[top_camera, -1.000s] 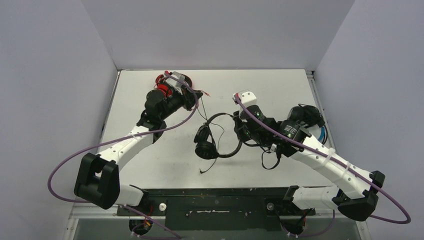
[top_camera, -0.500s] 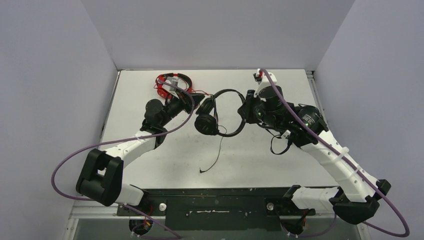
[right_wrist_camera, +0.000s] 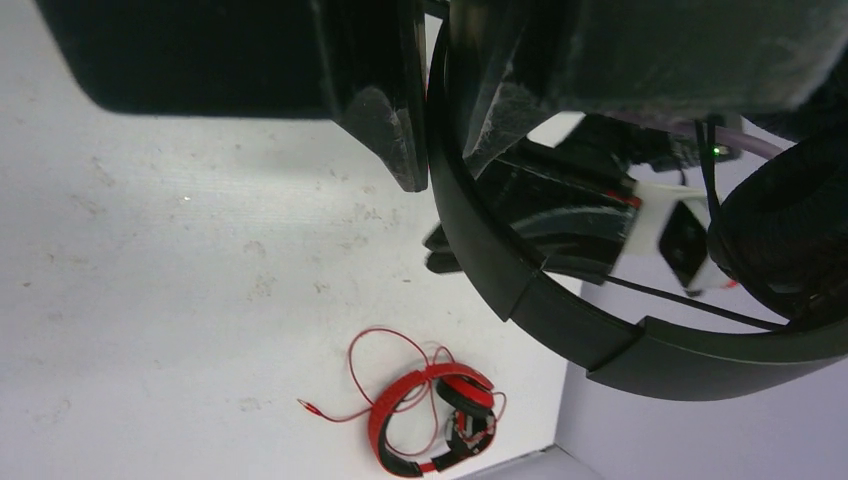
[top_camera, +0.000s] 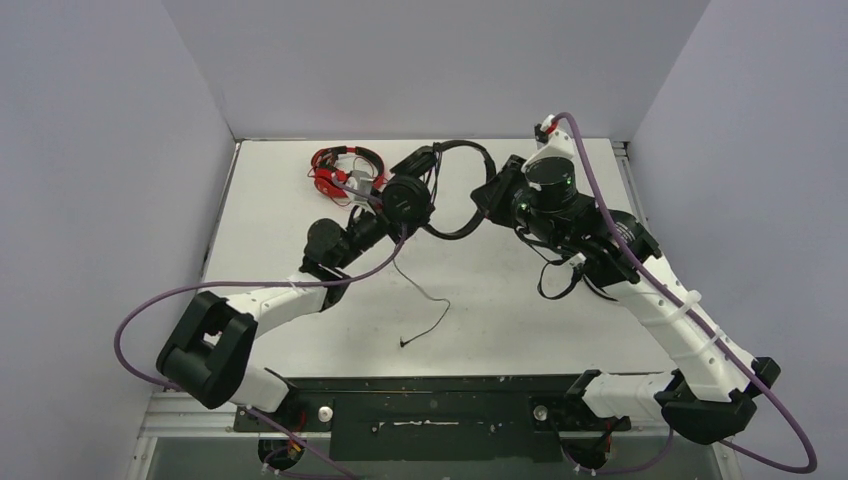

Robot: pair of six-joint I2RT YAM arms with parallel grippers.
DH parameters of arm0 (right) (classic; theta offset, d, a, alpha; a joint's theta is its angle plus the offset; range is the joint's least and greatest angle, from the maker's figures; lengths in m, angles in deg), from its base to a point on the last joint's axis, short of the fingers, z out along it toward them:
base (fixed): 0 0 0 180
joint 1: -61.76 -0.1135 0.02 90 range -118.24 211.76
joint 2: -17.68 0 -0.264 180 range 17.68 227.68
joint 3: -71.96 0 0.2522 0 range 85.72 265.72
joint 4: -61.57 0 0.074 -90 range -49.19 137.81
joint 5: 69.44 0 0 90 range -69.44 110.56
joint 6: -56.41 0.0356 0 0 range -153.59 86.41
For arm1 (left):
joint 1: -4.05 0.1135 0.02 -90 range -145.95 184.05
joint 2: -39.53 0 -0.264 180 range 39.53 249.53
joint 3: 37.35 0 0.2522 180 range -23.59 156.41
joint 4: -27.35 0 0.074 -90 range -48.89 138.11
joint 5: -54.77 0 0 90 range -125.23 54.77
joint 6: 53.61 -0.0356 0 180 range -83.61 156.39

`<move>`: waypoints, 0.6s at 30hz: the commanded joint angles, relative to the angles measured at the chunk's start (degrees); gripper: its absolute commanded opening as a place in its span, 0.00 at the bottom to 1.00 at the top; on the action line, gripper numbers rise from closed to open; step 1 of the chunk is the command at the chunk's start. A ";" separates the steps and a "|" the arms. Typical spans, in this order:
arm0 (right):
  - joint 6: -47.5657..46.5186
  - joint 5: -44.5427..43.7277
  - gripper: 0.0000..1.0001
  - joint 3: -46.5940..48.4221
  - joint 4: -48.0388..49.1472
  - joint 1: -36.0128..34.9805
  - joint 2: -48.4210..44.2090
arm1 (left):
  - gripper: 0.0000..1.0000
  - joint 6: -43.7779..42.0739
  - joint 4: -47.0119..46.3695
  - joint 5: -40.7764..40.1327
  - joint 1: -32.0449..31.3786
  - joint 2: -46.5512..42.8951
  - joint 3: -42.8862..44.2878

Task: Wrap the headphones
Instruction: Wrap the headphones cable around the headphones.

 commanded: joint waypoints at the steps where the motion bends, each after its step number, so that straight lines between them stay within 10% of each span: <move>1: 3.70 -1.50 0.00 6.34 6.25 0.28 1.20 | 0.17 -0.14 -6.23 -1.50 -2.84 2.88 1.65; 18: 3.27 -12.33 0.00 17.18 0.17 0.98 4.92 | 0.18 0.71 -12.84 0.26 -7.27 10.05 -3.34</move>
